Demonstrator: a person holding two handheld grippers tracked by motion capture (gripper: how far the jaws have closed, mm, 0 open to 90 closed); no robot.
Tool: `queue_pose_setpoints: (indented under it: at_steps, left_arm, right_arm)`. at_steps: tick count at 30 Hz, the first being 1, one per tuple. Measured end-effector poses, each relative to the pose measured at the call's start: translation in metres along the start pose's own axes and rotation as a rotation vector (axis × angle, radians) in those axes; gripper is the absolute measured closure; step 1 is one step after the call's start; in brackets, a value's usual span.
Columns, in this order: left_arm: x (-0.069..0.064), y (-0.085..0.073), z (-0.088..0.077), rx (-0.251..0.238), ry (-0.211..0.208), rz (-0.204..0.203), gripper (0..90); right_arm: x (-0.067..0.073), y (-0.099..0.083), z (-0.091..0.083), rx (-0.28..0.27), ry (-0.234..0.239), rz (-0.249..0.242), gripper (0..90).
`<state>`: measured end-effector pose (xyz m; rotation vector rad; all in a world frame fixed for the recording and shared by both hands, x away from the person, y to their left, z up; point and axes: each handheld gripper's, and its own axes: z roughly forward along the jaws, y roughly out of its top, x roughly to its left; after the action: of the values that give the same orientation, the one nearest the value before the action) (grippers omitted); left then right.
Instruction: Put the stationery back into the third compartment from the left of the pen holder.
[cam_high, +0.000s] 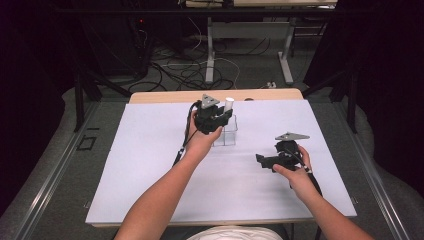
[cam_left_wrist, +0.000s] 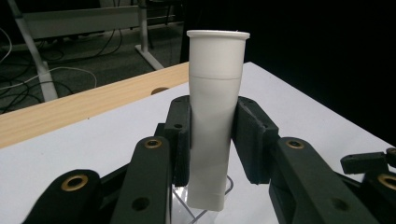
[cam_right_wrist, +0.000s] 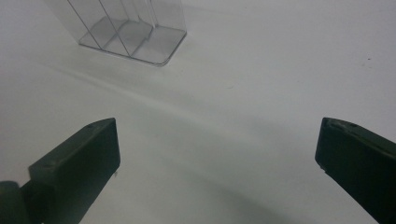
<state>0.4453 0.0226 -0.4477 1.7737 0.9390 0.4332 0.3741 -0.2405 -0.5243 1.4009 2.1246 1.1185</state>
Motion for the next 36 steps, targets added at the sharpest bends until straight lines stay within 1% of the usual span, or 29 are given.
queue_pose_setpoints:
  at_steps: [2,3,6,9,11,14,19,21,22,23,24,25,26,28,30,31,32,33,34,35,36]
  left_arm:
    - [0.001,-0.002,0.003,-0.002,0.009,-0.013,68.8]
    - [0.002,-0.004,0.005,-0.004,0.012,-0.017,68.8]
    - [0.004,-0.007,0.010,0.004,0.016,-0.038,68.8]
    - [0.007,-0.011,0.013,0.008,0.017,-0.053,68.8]
    - [0.008,-0.014,0.016,0.012,0.021,-0.062,68.7]
    - [0.009,-0.017,0.020,0.015,0.026,-0.085,68.8]
    - [0.011,-0.022,0.025,0.022,0.022,-0.110,68.8]
    - [0.011,-0.023,0.027,0.021,0.023,-0.114,68.8]
    - [0.011,-0.023,0.027,0.020,0.022,-0.107,68.8]
    - [0.010,-0.023,0.028,0.017,0.022,-0.115,68.8]
    - [0.010,-0.024,0.028,0.018,0.021,-0.112,68.8]
    - [0.009,-0.024,0.029,0.020,0.018,-0.122,68.8]
    - [0.009,-0.024,0.030,0.020,0.018,-0.110,68.8]
    - [0.007,-0.026,0.032,0.023,0.019,-0.119,68.8]
    - [0.007,-0.026,0.033,0.024,0.020,-0.108,68.7]
    - [0.006,-0.027,0.034,0.029,0.020,-0.120,68.8]
    - [0.007,-0.027,0.034,0.030,0.019,-0.110,68.8]
    - [0.007,-0.028,0.035,0.030,0.018,-0.112,68.8]
    - [0.006,-0.028,0.036,0.030,0.018,-0.128,68.7]
    - [0.006,-0.028,0.036,0.035,0.017,-0.112,68.8]
    - [0.006,-0.029,0.037,0.034,0.017,-0.112,68.7]
  right_arm:
    - [0.000,0.000,0.000,0.001,0.003,-0.007,0.0]
    - [0.000,-0.001,0.000,0.001,0.005,-0.001,0.0]
    - [-0.002,-0.001,0.001,0.001,0.001,-0.001,0.0]
    - [-0.002,-0.002,0.001,0.007,0.015,0.022,0.0]
    - [-0.003,-0.002,0.002,0.008,0.020,0.025,0.0]
    - [-0.003,-0.003,0.002,0.016,0.021,0.035,0.0]
    - [-0.003,-0.004,0.003,0.020,0.030,0.034,0.0]
    - [-0.003,-0.004,0.004,0.022,0.033,0.034,0.0]
    - [-0.003,-0.004,0.004,0.023,0.032,0.035,0.0]
    - [-0.003,-0.004,0.004,0.024,0.034,0.035,0.0]
    - [-0.003,-0.004,0.004,0.025,0.036,0.035,0.0]
    - [-0.003,-0.004,0.004,0.024,0.036,0.031,0.0]
    - [-0.003,-0.004,0.005,0.026,0.036,0.032,0.0]
    - [-0.003,-0.005,0.005,0.027,0.038,0.034,0.0]
    - [-0.003,-0.005,0.005,0.028,0.040,0.036,0.1]
    - [-0.003,-0.005,0.005,0.028,0.042,0.033,0.2]
    - [-0.002,-0.005,0.005,0.033,0.042,0.035,0.2]
    - [-0.002,-0.005,0.006,0.032,0.044,0.032,0.3]
    - [-0.002,-0.005,0.006,0.033,0.046,0.033,0.4]
    - [-0.002,-0.005,0.006,0.035,0.049,0.035,0.5]
    - [-0.002,-0.006,0.007,0.035,0.052,0.030,0.7]
